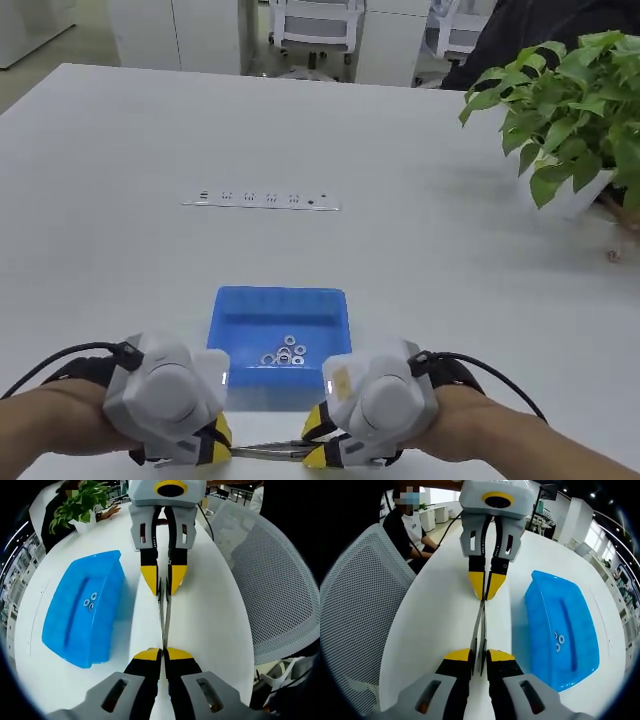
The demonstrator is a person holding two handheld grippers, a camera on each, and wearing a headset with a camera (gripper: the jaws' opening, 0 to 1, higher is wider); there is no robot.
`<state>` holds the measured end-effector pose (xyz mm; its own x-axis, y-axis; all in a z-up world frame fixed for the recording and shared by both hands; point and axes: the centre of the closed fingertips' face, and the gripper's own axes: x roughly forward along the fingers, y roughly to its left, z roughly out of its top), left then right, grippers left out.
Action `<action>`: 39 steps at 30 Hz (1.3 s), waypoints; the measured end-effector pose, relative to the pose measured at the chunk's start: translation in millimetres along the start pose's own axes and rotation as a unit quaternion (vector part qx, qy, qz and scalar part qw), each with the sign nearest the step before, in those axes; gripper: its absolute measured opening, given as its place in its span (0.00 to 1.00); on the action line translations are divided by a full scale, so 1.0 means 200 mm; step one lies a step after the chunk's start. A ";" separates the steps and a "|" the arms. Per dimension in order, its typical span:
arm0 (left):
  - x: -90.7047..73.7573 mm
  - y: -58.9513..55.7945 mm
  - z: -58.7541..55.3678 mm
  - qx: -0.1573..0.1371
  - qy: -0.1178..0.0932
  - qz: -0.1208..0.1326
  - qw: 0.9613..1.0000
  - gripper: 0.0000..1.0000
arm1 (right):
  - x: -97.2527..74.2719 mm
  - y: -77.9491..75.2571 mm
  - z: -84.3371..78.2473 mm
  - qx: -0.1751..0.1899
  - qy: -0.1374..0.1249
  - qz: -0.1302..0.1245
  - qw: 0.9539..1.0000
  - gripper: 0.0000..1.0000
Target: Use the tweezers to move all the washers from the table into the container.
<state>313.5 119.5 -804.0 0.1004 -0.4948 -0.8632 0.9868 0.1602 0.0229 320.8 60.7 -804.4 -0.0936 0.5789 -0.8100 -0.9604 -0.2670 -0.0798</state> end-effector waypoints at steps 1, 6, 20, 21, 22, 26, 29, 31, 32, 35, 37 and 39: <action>0.00 0.00 0.00 0.000 0.000 0.000 1.000 0.07 | 0.00 0.00 0.00 0.001 -0.001 -0.001 1.000 0.13; 0.00 0.00 0.00 -0.002 0.000 0.003 1.000 0.08 | -0.01 -0.01 0.00 0.005 -0.003 -0.007 1.000 0.16; -0.16 0.04 0.04 -0.065 -0.066 0.044 0.995 0.22 | -0.20 -0.08 0.00 0.059 -0.037 -0.078 0.994 0.28; -0.18 0.05 0.04 -0.069 -0.070 0.049 0.994 0.24 | -0.23 -0.09 0.00 0.065 -0.042 -0.089 0.993 0.29; -0.20 0.06 0.05 -0.074 -0.078 0.056 0.993 0.25 | -0.25 -0.10 0.00 0.070 -0.048 -0.095 0.992 0.29; -0.27 0.09 0.06 -0.102 -0.108 0.081 0.986 0.29 | -0.33 -0.13 -0.01 0.106 -0.062 -0.121 0.985 0.34; -0.31 0.10 0.07 -0.113 -0.123 0.097 0.981 0.34 | -0.38 -0.15 -0.03 0.129 -0.072 -0.143 0.979 0.39; -0.34 0.11 0.07 -0.123 -0.132 0.108 0.978 0.38 | -0.41 -0.16 -0.04 0.150 -0.081 -0.156 0.973 0.44; -0.35 0.11 0.08 -0.133 -0.140 0.117 0.974 0.41 | -0.43 -0.17 -0.05 0.154 -0.083 -0.163 0.971 0.45; -0.38 0.12 0.10 -0.150 -0.159 0.129 0.967 0.48 | -0.47 -0.18 -0.07 0.182 -0.098 -0.182 0.961 0.52; -0.40 0.12 0.11 -0.164 -0.178 0.142 0.960 0.52 | -0.51 -0.19 -0.07 0.189 -0.103 -0.196 0.957 0.55; -0.43 0.13 0.12 -0.183 -0.193 0.157 0.951 0.57 | -0.54 -0.19 -0.07 0.201 -0.113 -0.211 0.950 0.57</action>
<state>334.3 145.7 -717.2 0.4919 -0.6391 -0.5913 0.7969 0.6040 0.0101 372.1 -3.2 -722.2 0.3113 0.7321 -0.6059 -0.9435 0.3143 -0.1050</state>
